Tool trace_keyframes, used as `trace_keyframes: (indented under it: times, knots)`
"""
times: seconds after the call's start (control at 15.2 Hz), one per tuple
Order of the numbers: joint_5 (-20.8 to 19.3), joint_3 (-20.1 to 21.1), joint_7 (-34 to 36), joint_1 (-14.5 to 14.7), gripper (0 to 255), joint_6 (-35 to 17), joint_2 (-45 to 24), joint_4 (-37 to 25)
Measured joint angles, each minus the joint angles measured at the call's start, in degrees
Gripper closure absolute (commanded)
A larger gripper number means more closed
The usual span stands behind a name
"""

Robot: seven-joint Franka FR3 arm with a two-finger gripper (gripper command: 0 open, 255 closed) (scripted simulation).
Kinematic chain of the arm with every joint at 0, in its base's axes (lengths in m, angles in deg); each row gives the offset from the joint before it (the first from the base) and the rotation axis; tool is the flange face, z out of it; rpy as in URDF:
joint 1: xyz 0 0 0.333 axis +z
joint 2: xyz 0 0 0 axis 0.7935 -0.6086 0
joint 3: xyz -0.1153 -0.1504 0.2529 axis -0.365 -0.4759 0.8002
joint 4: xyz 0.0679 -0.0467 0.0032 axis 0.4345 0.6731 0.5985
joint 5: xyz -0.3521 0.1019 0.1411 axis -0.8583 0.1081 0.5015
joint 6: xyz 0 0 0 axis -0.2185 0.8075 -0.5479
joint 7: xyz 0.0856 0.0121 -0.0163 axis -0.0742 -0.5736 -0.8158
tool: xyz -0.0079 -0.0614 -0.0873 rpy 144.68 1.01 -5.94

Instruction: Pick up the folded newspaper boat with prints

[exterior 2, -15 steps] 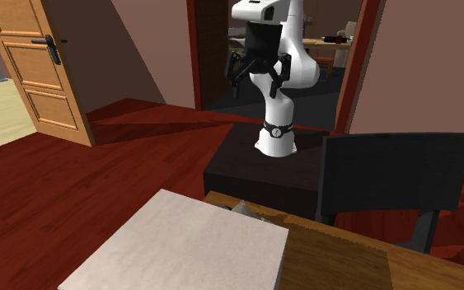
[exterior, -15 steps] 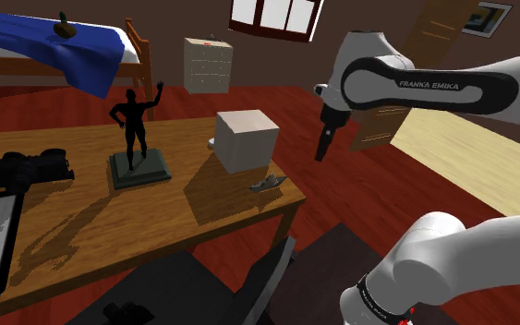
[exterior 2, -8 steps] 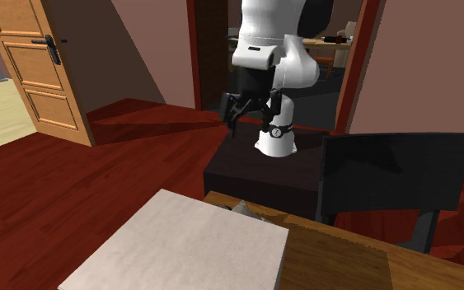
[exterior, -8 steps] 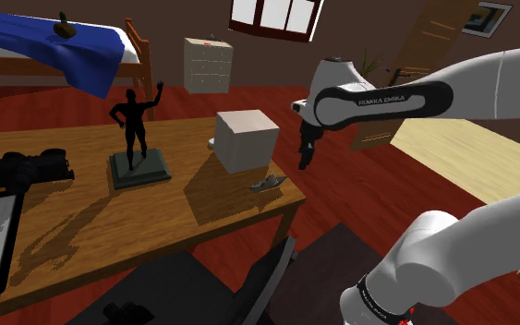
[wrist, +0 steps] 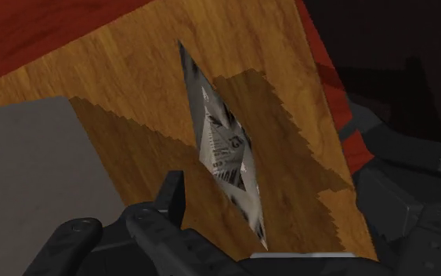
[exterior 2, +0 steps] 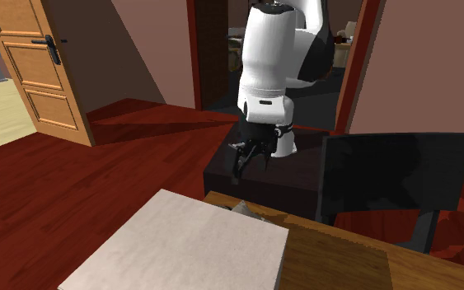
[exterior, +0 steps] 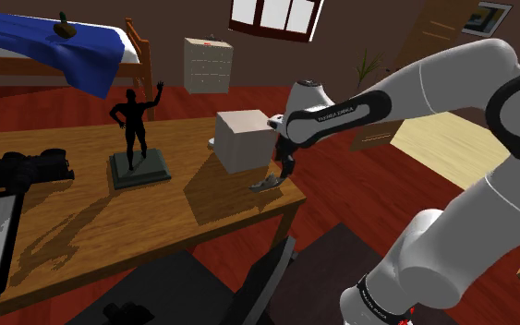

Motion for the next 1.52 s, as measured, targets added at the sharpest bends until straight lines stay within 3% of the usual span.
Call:
trace_keyframes:
  times: [0.33,0.79,0.86,1.52]
  knots:
    - [3.94,0.33,-10.62,1.21,0,-8.37,-10.92,-3.31]
    - [5.45,0.75,-12.51,0.96,0,-13.62,-15.58,-2.77]
    - [5.57,0.80,-12.54,0.96,255,-14.00,-15.95,-2.77]
    - [5.73,0.91,-12.64,0.97,255,-14.45,-16.32,-2.88]
